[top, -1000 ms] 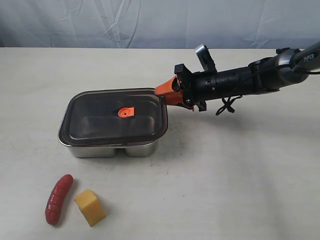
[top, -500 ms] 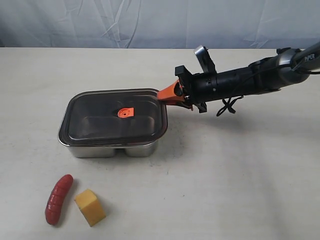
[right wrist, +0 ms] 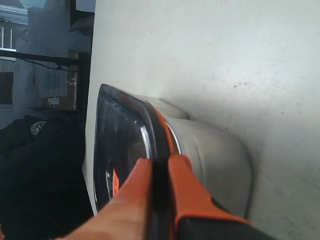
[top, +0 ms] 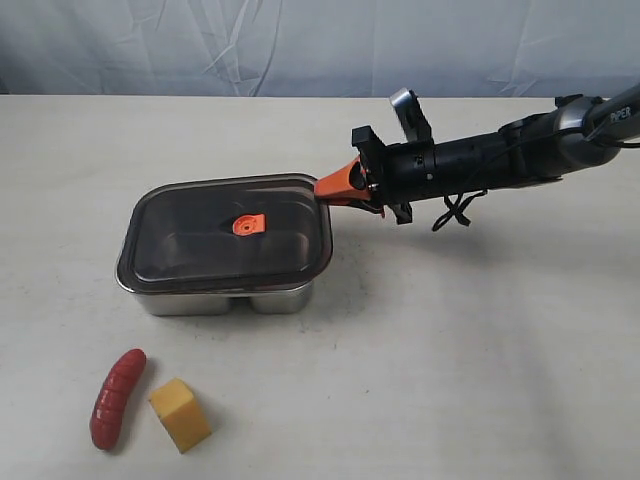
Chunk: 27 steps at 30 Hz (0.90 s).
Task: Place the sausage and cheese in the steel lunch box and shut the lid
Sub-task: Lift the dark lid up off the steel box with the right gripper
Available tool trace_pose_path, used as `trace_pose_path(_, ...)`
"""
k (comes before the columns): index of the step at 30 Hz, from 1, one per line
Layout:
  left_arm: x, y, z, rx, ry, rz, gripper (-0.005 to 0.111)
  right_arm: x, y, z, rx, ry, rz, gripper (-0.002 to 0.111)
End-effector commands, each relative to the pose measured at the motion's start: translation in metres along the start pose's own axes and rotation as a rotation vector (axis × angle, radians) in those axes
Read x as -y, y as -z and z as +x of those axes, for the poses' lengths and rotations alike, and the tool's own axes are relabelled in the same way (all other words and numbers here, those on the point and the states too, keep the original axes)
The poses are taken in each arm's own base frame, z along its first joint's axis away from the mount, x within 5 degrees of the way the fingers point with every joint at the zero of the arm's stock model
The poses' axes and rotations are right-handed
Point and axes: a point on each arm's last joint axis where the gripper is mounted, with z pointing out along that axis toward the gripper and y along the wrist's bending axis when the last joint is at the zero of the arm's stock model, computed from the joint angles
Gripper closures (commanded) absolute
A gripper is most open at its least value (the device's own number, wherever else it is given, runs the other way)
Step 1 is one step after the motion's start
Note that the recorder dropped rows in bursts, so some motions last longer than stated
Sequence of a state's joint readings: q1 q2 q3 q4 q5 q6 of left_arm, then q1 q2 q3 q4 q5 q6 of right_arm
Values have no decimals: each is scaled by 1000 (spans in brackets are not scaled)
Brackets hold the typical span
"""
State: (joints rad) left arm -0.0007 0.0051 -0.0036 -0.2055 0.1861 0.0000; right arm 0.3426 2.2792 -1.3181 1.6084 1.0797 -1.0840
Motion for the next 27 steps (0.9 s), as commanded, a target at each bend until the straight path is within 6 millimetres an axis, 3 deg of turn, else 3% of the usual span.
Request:
trace_pose_path(1, 0, 0, 1, 5, -2, 3, 107, -4, 1, 1, -21, 19, -40, 109)
trace_pose_path(8, 0, 0, 1, 5, -2, 3, 107, -14, 4, 0, -21, 25, -99, 109)
trace_pose_path(27, 0, 0, 1, 5, -2, 3, 107, -64, 23, -9, 4, 171, -143, 109)
